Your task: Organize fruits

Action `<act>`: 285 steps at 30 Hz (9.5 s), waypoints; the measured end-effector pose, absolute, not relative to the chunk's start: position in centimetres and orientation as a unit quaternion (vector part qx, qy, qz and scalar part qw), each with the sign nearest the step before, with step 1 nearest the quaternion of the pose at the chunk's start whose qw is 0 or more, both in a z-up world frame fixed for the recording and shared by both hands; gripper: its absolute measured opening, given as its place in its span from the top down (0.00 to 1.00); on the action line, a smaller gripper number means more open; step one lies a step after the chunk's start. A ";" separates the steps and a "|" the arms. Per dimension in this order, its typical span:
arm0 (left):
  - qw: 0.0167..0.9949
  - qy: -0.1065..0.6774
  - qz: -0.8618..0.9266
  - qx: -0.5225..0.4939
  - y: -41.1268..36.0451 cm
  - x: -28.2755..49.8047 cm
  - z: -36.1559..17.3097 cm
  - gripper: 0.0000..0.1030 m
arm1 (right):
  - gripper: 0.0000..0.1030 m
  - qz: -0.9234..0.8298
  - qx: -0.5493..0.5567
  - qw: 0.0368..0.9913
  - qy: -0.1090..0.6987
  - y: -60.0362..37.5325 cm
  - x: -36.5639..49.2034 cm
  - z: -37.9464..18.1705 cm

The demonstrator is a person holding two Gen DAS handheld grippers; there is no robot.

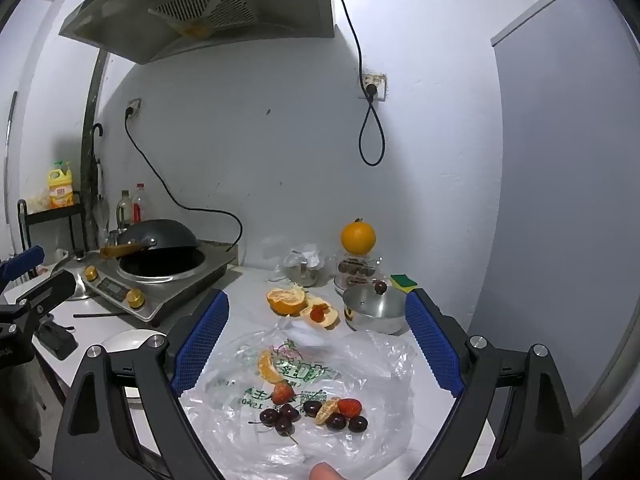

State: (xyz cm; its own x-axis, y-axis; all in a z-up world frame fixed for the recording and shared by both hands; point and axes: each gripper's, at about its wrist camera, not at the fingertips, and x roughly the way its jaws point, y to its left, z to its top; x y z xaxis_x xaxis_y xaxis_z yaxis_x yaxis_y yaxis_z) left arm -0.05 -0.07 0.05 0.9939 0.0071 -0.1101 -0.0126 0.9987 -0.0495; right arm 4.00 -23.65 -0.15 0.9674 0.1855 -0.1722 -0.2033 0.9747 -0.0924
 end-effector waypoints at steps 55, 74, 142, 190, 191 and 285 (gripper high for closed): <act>0.997 0.069 0.024 -0.022 -0.8 0.8 0.5 0.00 | 0.11 0.110 -0.048 0.988 0.098 -23.4 5.1 -0.8; 0.998 0.066 0.017 -0.017 -1.2 1.4 0.5 0.00 | 0.11 0.111 -0.044 0.988 0.097 -23.6 5.2 -0.9; 0.957 0.283 0.007 0.071 -9.5 11.3 -12.9 0.01 | 0.52 0.273 -0.056 0.906 0.318 -23.8 14.4 -16.6; 0.931 0.329 -0.060 0.147 -14.8 15.5 -16.0 0.29 | 0.74 0.291 -0.042 0.905 0.307 -26.1 16.8 -15.8; 0.929 0.332 -0.064 0.148 -14.9 15.7 -16.3 0.31 | 0.74 0.291 -0.040 0.905 0.307 -26.3 16.8 -15.8; 0.958 0.276 -0.080 0.022 -2.1 9.7 -10.8 0.74 | 0.74 0.327 -0.131 0.895 0.273 -13.9 11.9 -11.5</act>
